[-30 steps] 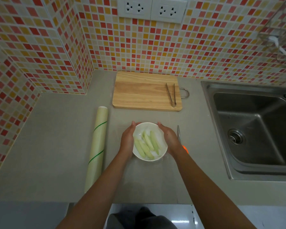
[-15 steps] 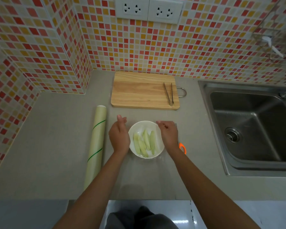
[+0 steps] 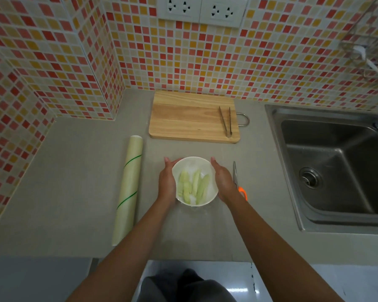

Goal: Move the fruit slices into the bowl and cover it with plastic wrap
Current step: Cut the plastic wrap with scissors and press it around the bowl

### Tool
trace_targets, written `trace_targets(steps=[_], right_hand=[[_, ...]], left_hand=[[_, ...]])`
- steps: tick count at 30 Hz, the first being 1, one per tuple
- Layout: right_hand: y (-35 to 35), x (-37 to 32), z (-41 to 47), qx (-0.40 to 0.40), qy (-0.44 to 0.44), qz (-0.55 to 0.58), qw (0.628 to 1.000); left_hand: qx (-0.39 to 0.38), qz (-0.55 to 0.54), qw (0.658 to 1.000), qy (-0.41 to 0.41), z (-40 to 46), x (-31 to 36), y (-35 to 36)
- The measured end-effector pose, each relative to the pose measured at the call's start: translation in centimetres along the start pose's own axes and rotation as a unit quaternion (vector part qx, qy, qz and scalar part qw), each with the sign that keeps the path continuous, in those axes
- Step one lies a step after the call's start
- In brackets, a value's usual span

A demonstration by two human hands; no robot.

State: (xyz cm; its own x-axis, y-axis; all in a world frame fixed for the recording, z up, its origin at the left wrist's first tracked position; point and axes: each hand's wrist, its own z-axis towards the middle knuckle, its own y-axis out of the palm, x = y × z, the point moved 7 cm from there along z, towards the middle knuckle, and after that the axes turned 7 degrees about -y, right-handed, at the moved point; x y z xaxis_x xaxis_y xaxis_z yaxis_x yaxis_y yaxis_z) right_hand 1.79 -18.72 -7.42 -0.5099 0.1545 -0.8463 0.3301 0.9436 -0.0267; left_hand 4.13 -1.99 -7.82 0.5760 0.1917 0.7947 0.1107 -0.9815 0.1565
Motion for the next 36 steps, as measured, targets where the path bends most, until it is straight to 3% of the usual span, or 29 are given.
trace_targets(steps=[5,8,13,17,21,27,31,33,36], right_hand=[[-1.1,-1.3,-0.8,0.101,-0.139,-0.091,0.981],[-1.4,-3.1,-1.3,0.095,-0.192,-0.076,0.974],[-0.5,-4.4,-0.8,-0.013,-0.181,-0.022,0.983],[0.9,-1.4,-0.6,-0.101,-0.059,0.055,0.992],[1.2,0.3,-1.1,-0.03,-0.004,0.091,0.995],[0.4,1.3,-2.2,0.074,-0.051,0.137,0.986],[-0.8,0.6,-2.3,0.145,-0.117,0.11,0.976],[-0.8,-0.3,-2.1,0.154,-0.138,0.091,0.974],[-0.7,-1.2,-1.9,0.155,-0.162,0.041,0.974]], left_hand=[[-0.095,0.127,0.987,0.003,1.7,2.0,0.6],[-0.097,0.211,0.972,0.046,1.9,3.7,1.0],[0.071,0.039,0.991,0.11,-0.2,4.4,-1.9],[0.064,0.015,0.996,0.064,-2.2,0.8,-1.4],[0.043,0.023,0.997,0.062,-1.7,1.0,-1.0],[-0.068,0.127,0.988,0.059,0.4,3.0,0.3],[-0.142,0.166,0.975,0.036,1.6,4.0,1.9],[-0.11,0.142,0.982,0.055,2.0,4.8,1.4],[0.011,0.12,0.989,0.081,2.7,5.2,-1.7]])
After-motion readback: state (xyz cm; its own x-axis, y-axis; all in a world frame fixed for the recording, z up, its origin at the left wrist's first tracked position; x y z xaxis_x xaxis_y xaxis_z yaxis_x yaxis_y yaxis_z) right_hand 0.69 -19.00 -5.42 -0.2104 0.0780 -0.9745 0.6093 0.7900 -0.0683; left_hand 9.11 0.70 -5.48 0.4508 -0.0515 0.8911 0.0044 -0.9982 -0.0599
